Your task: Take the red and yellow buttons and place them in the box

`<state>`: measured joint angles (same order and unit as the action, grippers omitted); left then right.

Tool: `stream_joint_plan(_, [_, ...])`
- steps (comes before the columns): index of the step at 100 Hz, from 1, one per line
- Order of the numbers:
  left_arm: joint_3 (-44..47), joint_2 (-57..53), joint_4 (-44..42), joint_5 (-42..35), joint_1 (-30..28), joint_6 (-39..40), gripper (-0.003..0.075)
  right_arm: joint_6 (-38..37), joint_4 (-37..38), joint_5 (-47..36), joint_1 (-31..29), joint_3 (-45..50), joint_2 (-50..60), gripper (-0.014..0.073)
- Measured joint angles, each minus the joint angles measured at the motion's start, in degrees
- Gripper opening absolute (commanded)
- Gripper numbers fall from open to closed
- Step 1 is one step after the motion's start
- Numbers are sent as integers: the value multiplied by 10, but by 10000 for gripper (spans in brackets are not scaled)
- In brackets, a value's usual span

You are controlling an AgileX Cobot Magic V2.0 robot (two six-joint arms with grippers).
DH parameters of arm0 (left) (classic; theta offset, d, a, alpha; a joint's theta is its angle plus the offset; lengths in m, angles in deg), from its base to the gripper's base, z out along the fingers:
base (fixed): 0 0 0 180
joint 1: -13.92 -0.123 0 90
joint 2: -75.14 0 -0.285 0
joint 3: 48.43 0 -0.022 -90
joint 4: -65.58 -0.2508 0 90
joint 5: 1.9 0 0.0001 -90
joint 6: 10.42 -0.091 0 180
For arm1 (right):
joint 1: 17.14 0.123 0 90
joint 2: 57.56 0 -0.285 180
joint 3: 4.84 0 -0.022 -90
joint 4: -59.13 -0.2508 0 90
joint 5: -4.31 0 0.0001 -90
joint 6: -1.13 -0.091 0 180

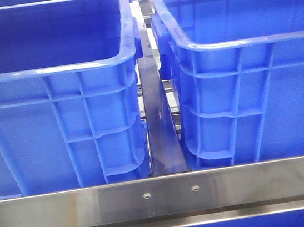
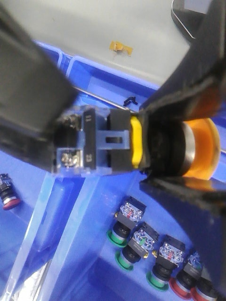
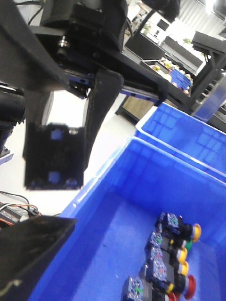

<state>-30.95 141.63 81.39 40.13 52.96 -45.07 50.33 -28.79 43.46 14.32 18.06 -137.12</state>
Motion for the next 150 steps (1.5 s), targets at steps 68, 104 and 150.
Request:
stream_joint_plan(68, [0, 1, 0, 0, 0, 0, 79, 1, -7, 1, 13, -5, -23, 102])
stream_joint_plan(104, [0, 1, 0, -3, 0, -1, 591, 2, -8, 5, 13, -5, -23, 101])
stream_joint_plan(150, [0, -73, -20, -6, -71, 59, 590, 3, -8, -49, 13, -5, -23, 101])
